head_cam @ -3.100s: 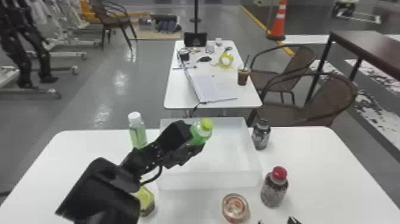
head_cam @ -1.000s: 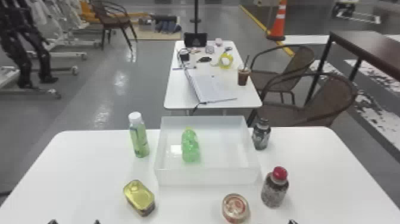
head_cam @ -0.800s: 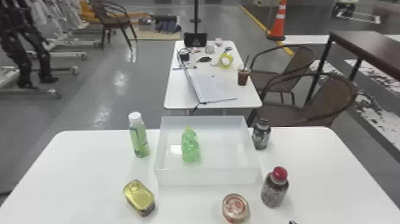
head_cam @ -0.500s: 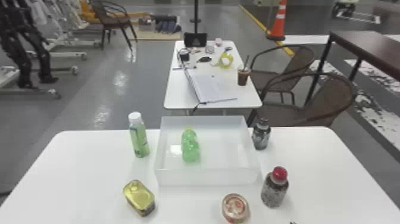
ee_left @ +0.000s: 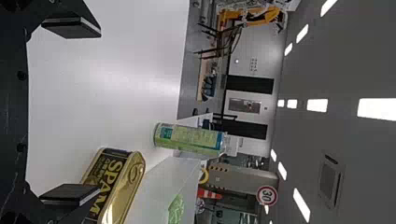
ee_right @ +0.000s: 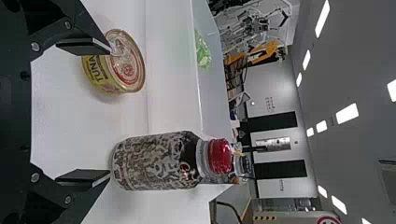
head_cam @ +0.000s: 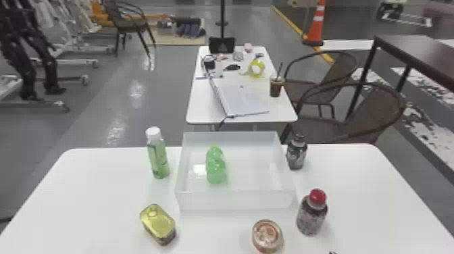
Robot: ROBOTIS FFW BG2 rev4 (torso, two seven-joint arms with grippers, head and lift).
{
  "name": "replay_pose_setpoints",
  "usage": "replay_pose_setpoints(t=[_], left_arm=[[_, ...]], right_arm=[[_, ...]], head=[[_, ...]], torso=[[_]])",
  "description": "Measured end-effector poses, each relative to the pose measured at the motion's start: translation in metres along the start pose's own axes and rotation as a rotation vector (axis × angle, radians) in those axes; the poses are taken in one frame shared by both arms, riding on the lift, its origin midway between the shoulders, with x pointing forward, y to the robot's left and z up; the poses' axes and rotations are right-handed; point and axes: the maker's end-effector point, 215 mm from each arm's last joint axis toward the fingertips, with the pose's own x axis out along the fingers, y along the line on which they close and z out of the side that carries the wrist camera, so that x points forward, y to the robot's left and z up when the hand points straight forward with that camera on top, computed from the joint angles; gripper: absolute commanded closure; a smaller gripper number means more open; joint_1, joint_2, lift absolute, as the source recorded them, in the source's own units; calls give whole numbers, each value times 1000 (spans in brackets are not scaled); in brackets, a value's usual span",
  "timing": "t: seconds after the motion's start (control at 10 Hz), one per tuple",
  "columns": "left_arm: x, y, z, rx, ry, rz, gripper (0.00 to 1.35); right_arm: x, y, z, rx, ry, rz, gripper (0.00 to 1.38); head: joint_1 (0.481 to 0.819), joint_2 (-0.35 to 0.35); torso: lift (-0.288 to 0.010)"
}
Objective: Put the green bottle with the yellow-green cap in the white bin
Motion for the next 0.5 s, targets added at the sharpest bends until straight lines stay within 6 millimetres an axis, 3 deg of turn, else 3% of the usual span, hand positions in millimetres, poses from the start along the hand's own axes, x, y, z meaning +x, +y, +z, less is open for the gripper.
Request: replay_pose_setpoints(t=[0.5], left_arm=[[1, -1, 0, -14, -10, 1, 130]], right_arm=[[-1, -1, 0, 0, 0, -6, 337]], head=[[549, 0]], torso=[[-100]])
